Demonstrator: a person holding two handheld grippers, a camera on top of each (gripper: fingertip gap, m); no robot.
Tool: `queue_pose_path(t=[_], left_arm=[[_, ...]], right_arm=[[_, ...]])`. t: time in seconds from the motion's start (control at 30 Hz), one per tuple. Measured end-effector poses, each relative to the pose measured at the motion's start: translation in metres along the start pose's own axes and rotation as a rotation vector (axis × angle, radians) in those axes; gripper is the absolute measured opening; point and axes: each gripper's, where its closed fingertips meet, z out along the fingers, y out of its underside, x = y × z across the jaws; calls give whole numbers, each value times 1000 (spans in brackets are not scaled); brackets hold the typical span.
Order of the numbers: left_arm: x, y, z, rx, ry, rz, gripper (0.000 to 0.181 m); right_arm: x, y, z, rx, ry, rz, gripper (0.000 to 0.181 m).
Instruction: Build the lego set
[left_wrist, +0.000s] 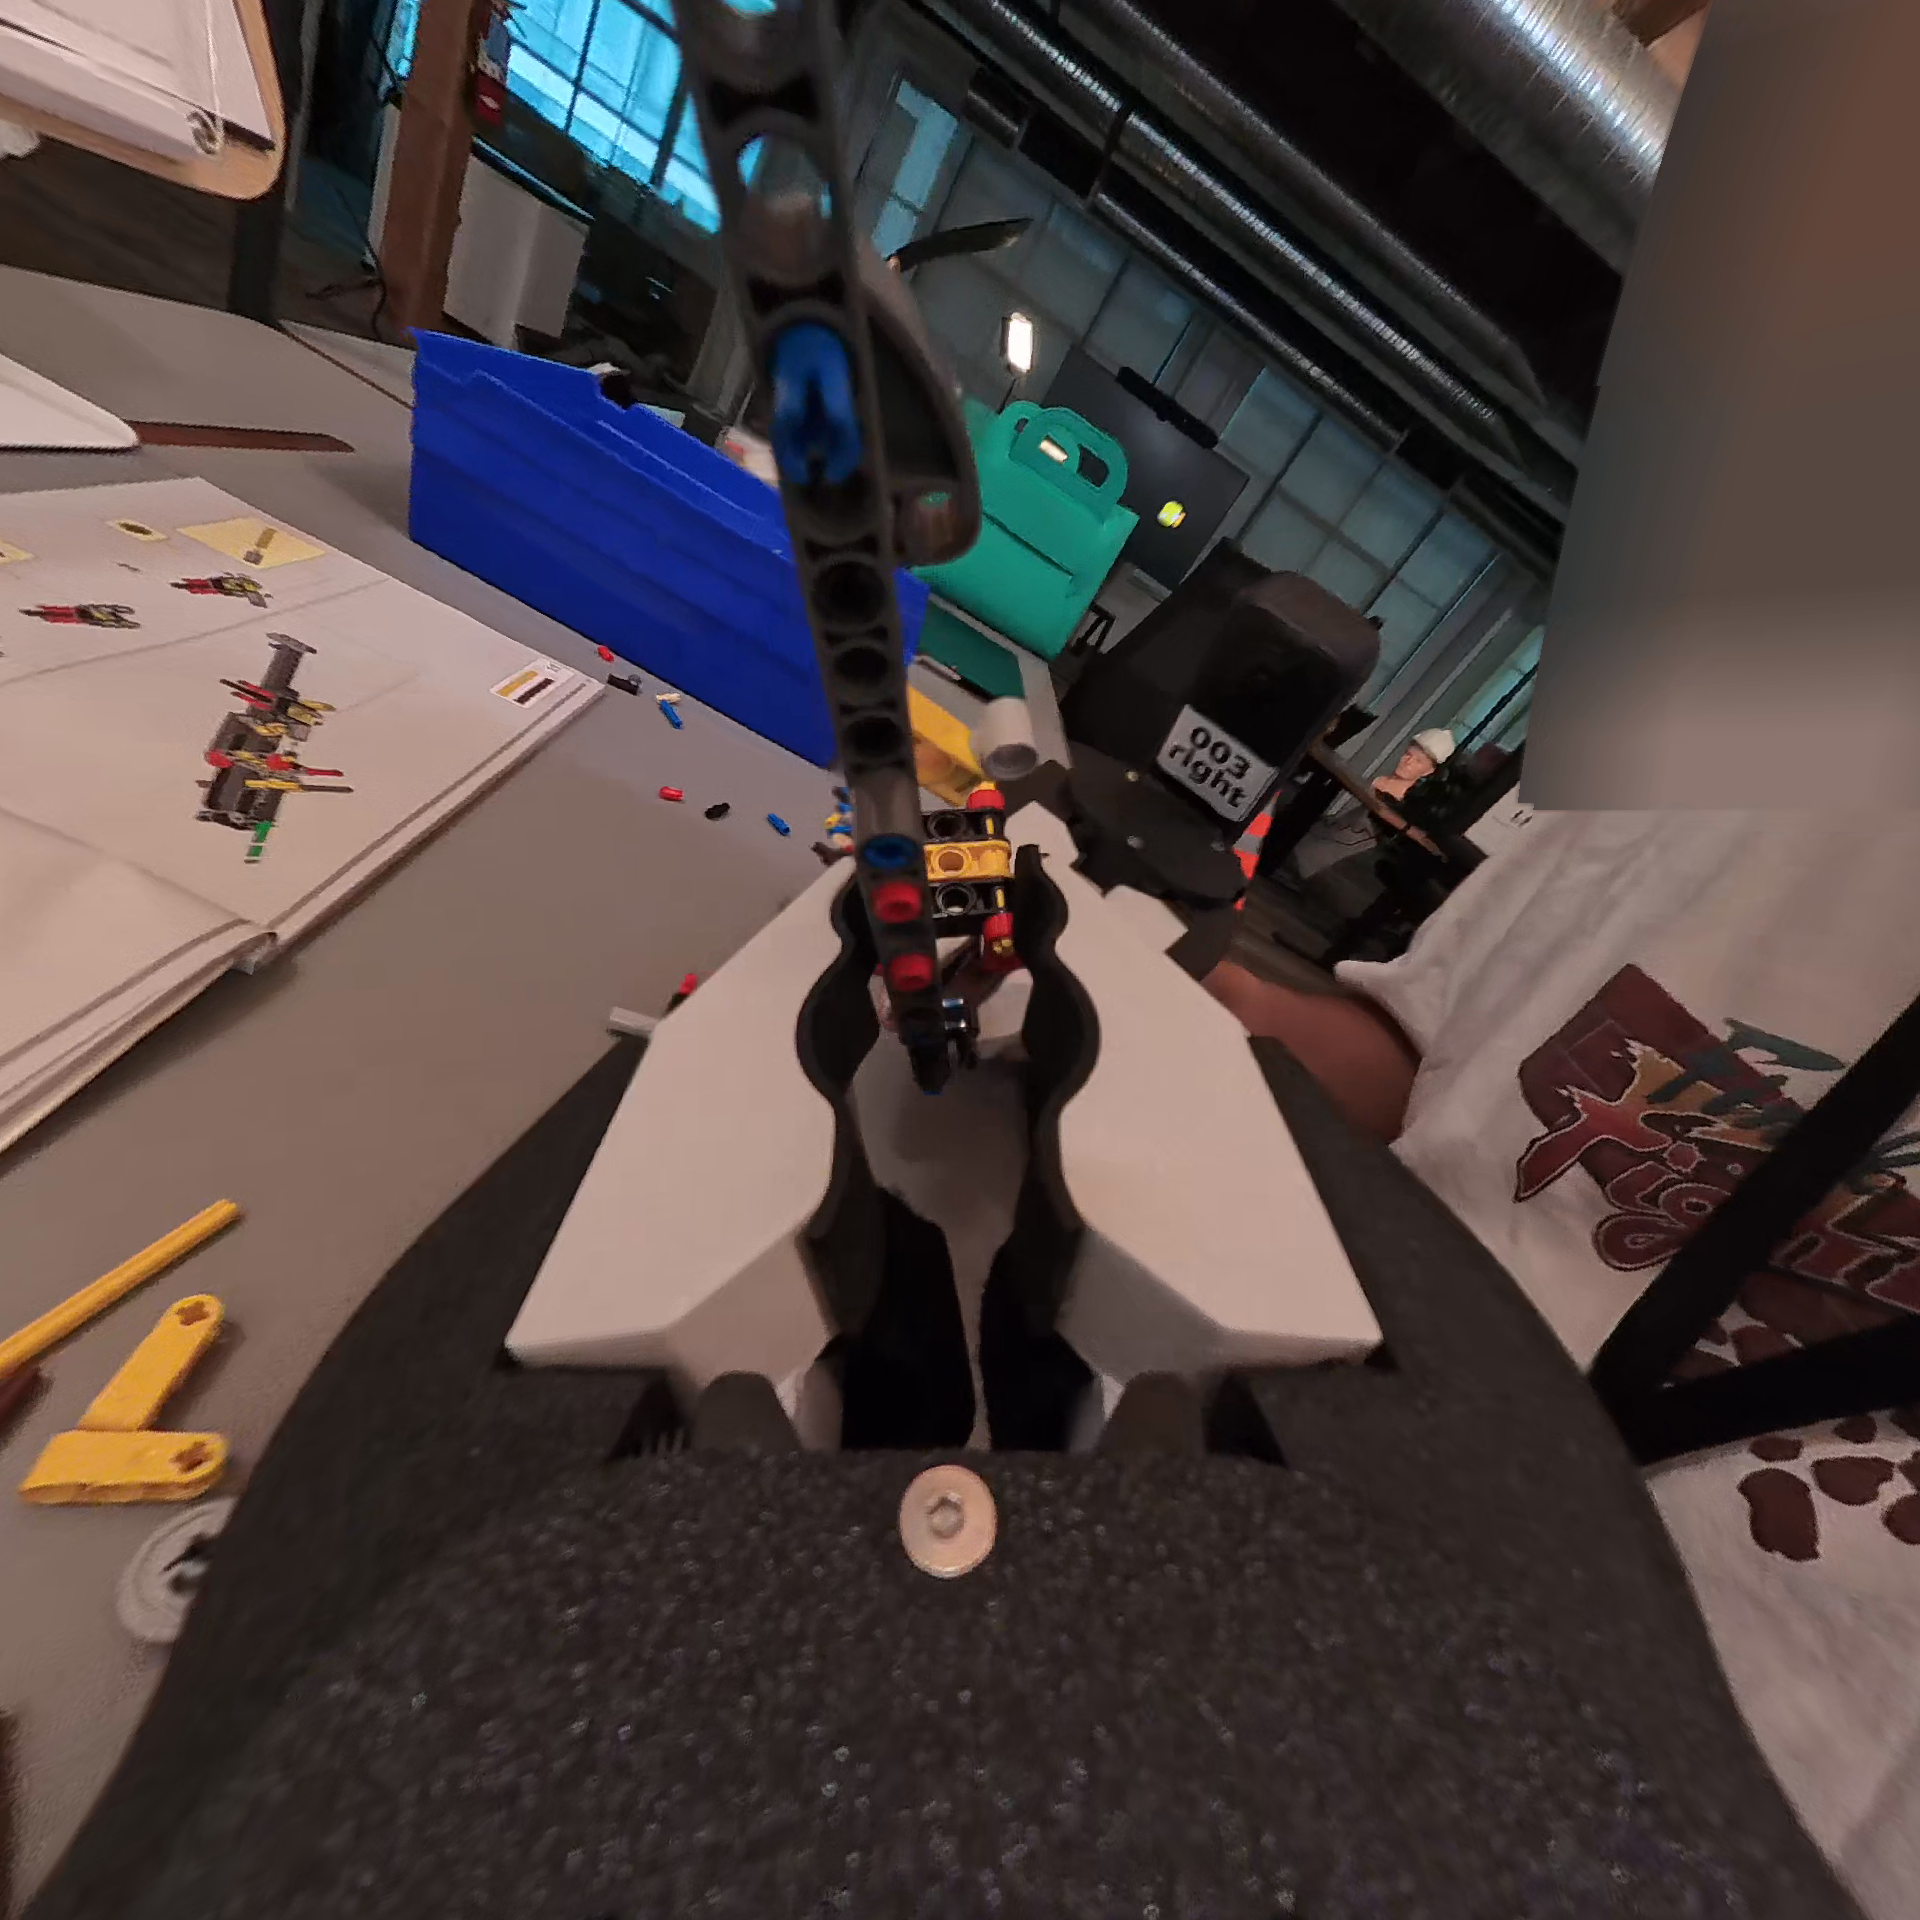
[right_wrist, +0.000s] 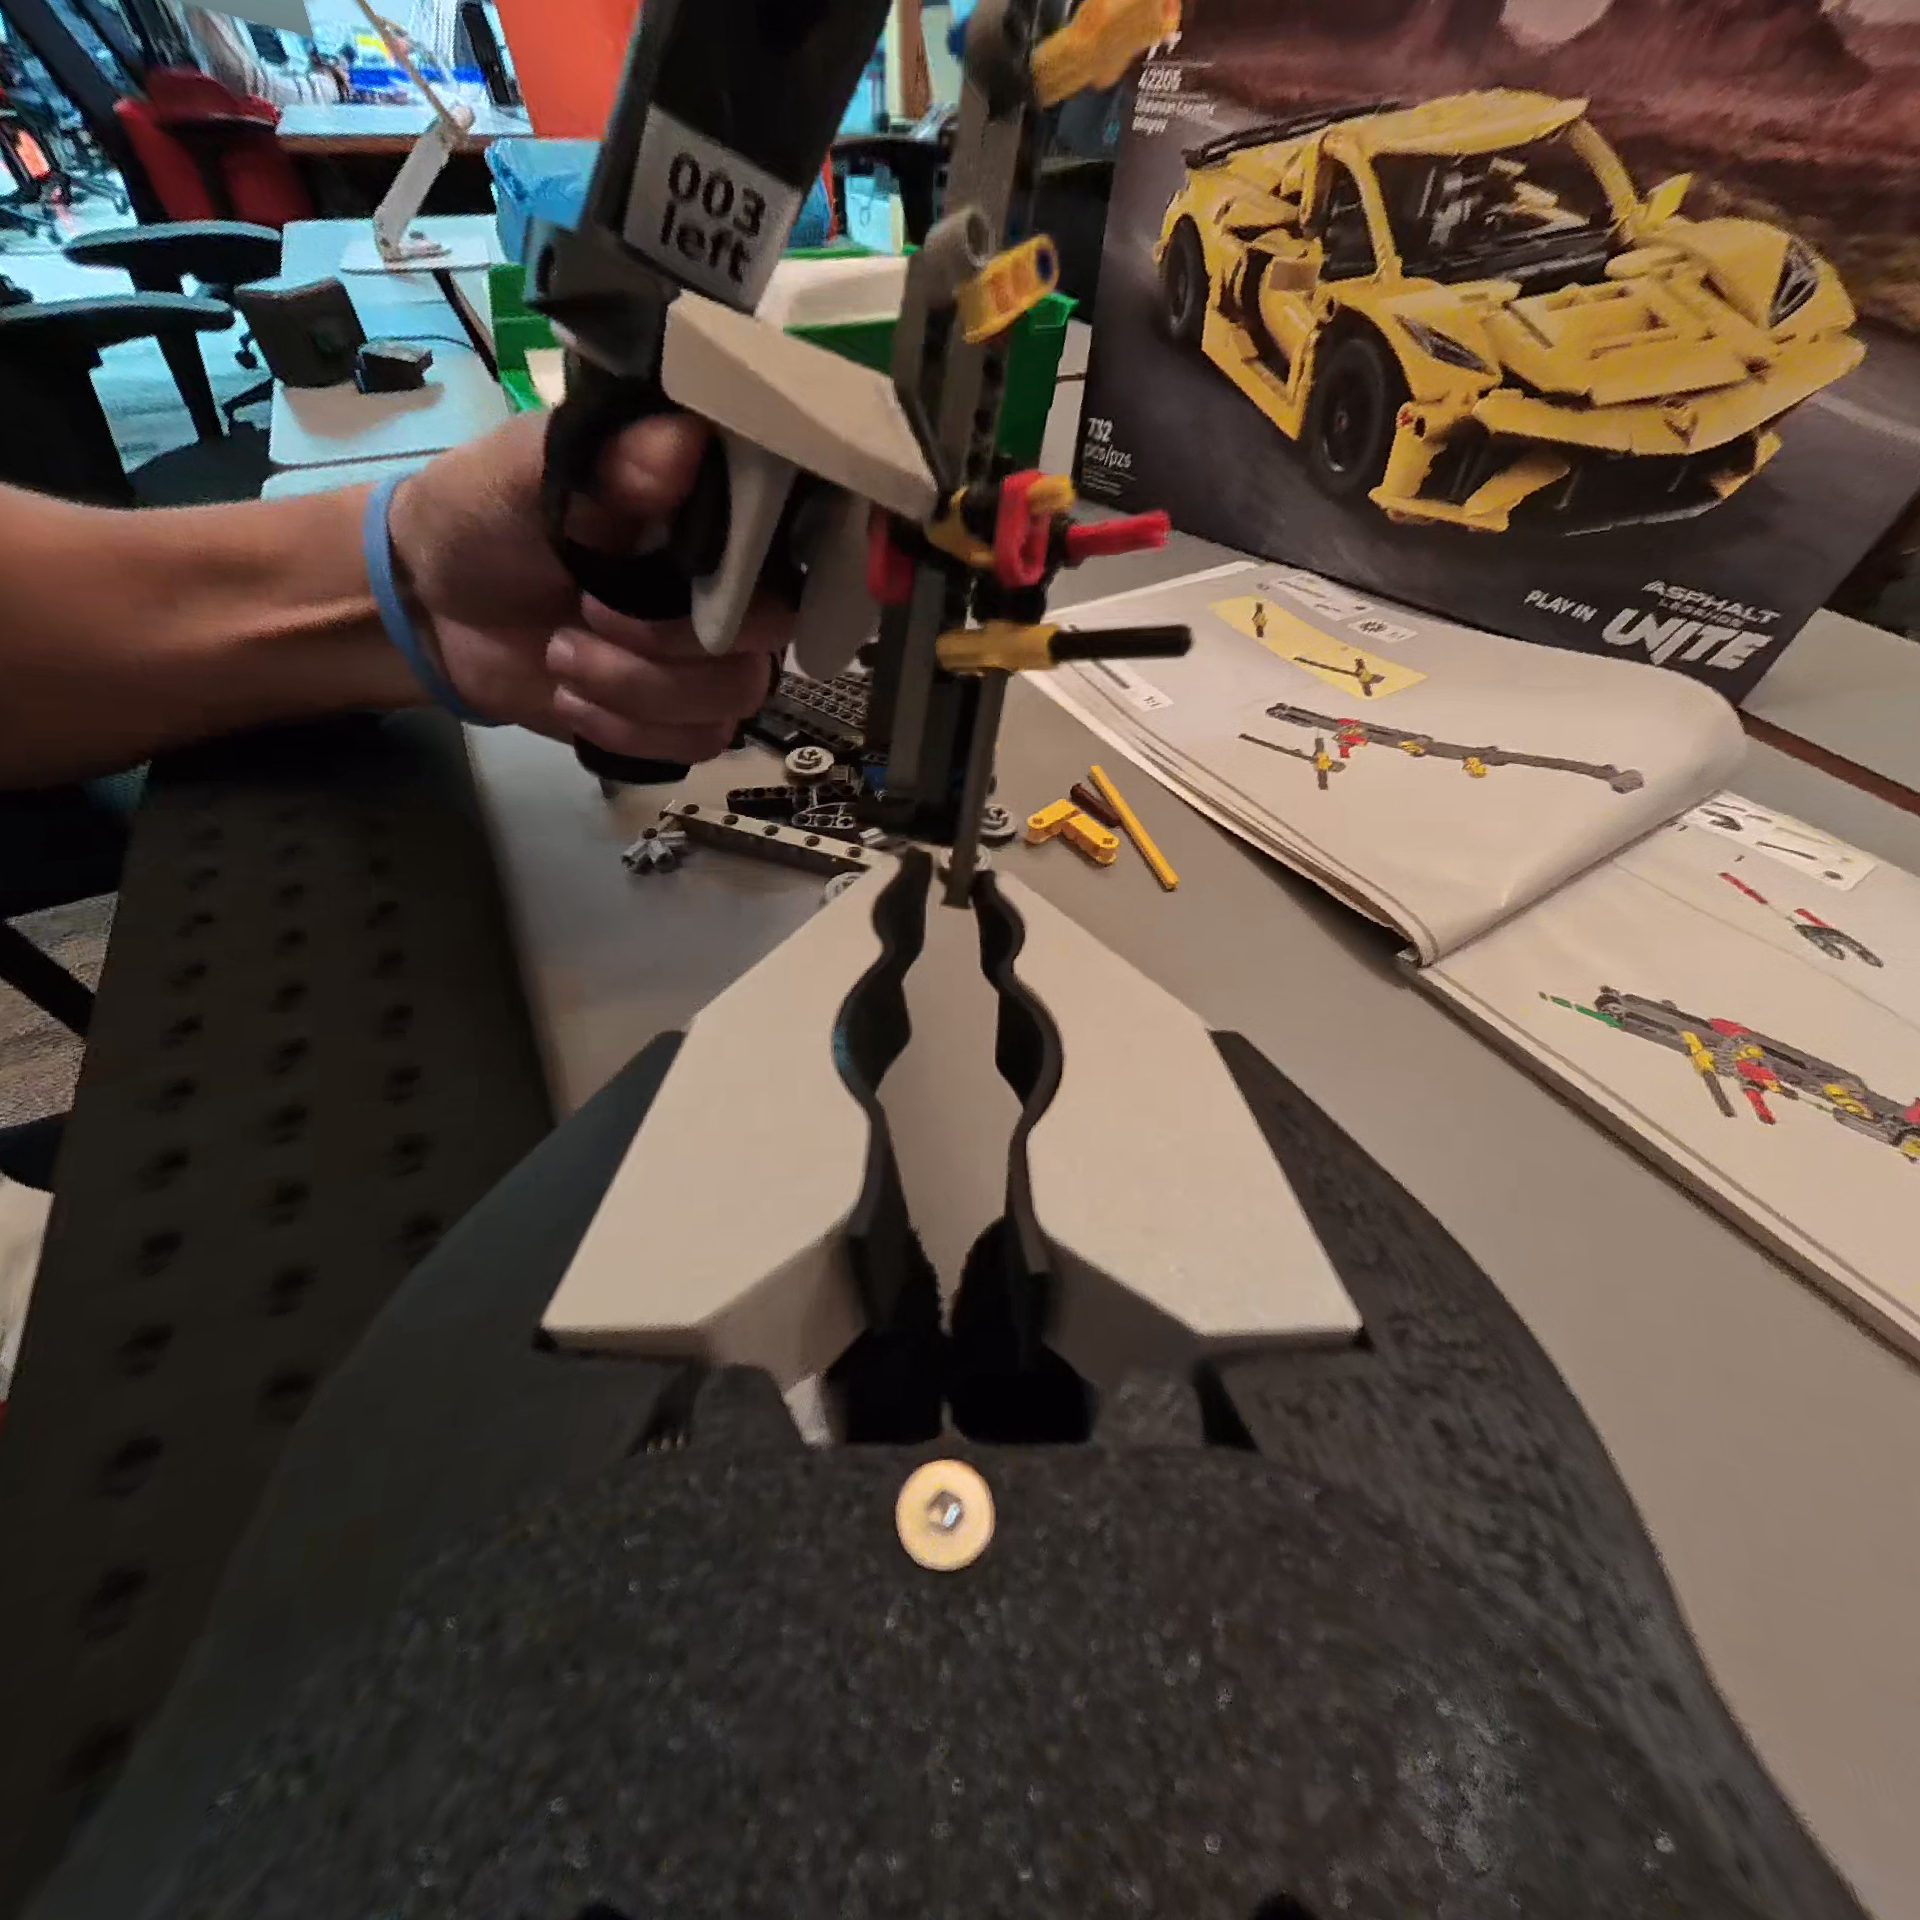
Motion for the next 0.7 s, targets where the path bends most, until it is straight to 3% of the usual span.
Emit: queue_pose_path(t=[0.23,0.4,0.53,0.7], left_arm=[[-4,4,2,8,28,-78,22],[-10,14,5,-47,-6,-42,22],[-15,14,6,-25,7,-118,22],[-20,20,4,-92,55,-228,22]], right_arm=[[0,11,3,-62,15,-34,4],[-2,21,3,-124,8,-74,3],[-3,18,0,-102,2,-62,2],[-9,29,3,-170,-34,-98,5]])
